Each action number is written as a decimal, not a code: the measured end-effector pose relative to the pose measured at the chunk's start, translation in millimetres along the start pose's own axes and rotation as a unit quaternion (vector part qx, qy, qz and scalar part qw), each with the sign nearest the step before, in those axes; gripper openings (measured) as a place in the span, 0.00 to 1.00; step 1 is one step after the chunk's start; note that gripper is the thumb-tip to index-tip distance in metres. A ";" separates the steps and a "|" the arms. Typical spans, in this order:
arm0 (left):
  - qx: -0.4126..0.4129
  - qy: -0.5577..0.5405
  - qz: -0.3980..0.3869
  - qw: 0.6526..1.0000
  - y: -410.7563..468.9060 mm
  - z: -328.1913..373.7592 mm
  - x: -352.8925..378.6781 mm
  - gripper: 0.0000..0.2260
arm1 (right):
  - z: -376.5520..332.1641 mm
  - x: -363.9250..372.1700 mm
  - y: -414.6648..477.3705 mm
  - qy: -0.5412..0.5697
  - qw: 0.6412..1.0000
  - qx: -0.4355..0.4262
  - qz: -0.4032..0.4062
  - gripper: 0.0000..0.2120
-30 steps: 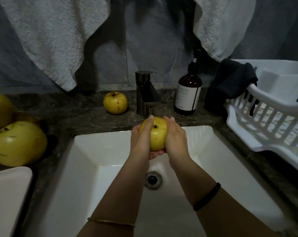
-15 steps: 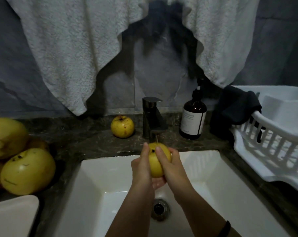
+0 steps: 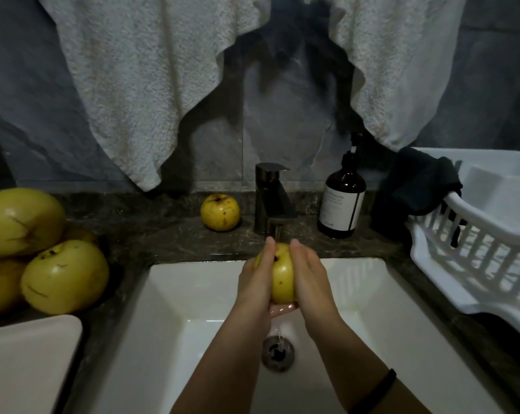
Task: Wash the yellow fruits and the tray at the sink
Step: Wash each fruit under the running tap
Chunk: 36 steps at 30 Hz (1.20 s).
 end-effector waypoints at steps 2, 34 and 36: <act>0.003 -0.049 0.006 0.999 -0.7 0.9 -2.5 0.23 | -2.2 4.9 -3.2 -0.009 1.000 -0.019 -0.018 0.27; 0.030 -0.081 -0.008 0.996 -0.3 -2.3 0.1 0.27 | -5.2 7.7 -5.6 -0.166 0.982 -0.084 -0.038 0.26; 0.031 -0.051 0.017 0.998 -0.3 -1.3 -3.4 0.27 | -6.1 4.8 -6.0 -0.171 0.981 -0.087 -0.033 0.23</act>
Point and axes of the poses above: each hand's wrist, its own y-axis towards the middle knuckle, its own x-axis out of the palm, z = x × y, the point moved 6 cm from there along y, towards the middle knuckle, and after that the axes turned 3 degrees about -z, right-handed, at the moved point
